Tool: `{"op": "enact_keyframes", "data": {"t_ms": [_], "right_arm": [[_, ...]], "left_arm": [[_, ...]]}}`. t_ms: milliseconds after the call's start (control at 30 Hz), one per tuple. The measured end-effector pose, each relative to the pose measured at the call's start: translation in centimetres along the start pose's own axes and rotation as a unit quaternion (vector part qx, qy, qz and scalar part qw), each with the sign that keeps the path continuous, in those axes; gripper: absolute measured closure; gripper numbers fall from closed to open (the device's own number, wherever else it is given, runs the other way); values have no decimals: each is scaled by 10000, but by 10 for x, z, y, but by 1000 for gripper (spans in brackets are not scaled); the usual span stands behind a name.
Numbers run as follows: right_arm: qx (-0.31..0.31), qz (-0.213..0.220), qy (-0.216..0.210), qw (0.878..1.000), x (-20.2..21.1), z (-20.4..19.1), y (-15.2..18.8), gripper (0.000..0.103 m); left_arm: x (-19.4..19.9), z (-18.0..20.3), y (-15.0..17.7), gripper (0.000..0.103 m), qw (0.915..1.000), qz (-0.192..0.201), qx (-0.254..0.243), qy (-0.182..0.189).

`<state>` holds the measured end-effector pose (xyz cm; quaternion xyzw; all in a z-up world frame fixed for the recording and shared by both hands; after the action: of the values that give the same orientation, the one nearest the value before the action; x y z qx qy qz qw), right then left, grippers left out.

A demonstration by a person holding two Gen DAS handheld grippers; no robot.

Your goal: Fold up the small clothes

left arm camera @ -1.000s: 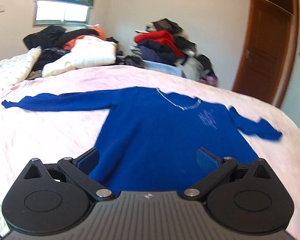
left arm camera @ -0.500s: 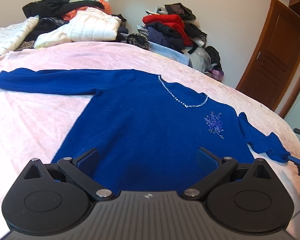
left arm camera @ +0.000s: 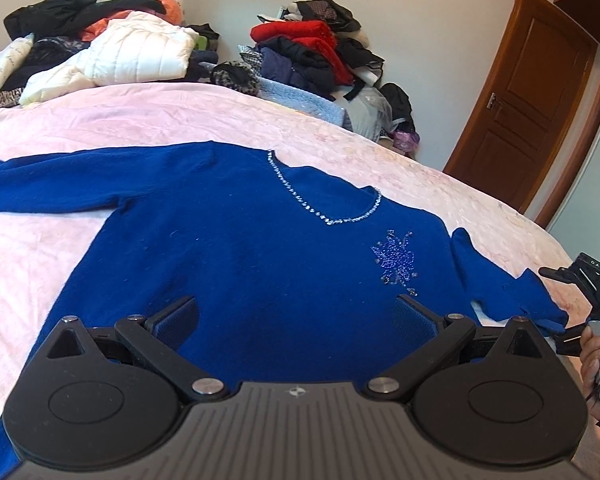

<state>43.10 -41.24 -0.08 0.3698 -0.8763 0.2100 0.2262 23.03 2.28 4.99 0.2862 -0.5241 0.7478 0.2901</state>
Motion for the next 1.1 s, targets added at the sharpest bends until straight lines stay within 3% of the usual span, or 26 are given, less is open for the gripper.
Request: {"op": "enact_keyframes", "data": {"t_ms": [233, 300, 367, 400, 500, 600, 667, 700, 767, 867, 933, 1000, 1033, 1067, 1100], "right_arm": [[192, 67, -16, 9998, -5, 0, 0, 35], [216, 0, -40, 9998, -8, -1, 1, 49], [192, -103, -21, 9998, -12, 0, 2, 85], [164, -130, -27, 9998, -13, 0, 2, 91], [213, -1, -222, 9995, -9, -2, 6, 91], [209, 149, -595, 9979, 1, -9, 11, 92], [55, 59, -1130, 9936, 7, -12, 19, 92], [-41, -13, -1459, 9893, 10, -13, 24, 92], [-255, -181, -2059, 9781, 12, -15, 37, 92], [-567, -556, -2876, 9545, 9, -18, 55, 92], [-684, -736, -3283, 9392, 8, -21, 65, 92], [-595, -809, -3406, 9348, 9, -26, 72, 92], [-537, -851, -3427, 9340, 9, -28, 73, 92], [-527, -897, -3424, 9338, 9, -29, 74, 92], [-556, -920, -3439, 9328, 10, -29, 75, 92]], "left_arm": [[-7, 8, -5, 0, 9995, -100, 77, 286], [-9, 12, -7, 0, 9991, -134, 120, 380], [-7, 17, -8, 0, 9989, -107, 89, 448], [-6, 20, -10, 0, 9988, -83, 58, 471], [-4, 31, -15, 0, 9967, 21, 19, 808], [-13, 42, -30, 0, 9874, -135, 291, 1547], [-22, 54, -41, 0, 9722, -338, 637, 2227], [-28, 61, -46, 0, 9574, -479, 840, 2721], [-49, 81, -52, 0, 9139, -973, 1199, 3755], [-79, 109, -50, 0, 8673, -1451, 1741, 4432], [-94, 124, -47, 0, 8530, -1618, 1906, 4582], [-111, 132, -41, 0, 8422, -1878, 2125, 4586], [-119, 133, -37, 0, 8325, -1998, 2331, 4611], [-125, 133, -33, 3, 8240, -2049, 2481, 4664], [-130, 133, -31, 11, 8232, -2066, 2544, 4636]]}}
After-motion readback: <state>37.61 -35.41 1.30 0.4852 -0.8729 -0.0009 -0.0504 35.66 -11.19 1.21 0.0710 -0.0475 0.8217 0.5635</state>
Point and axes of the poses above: each gripper's, at about its wrist camera, not at the fingertips, and x roughly against the way its jaws point, z to its right, y to its underside, the point moved 3 cm from there along -x, roughly the way its jaws point, and after that the axes turned 14 degrees about -z, right-handed, at the moved point
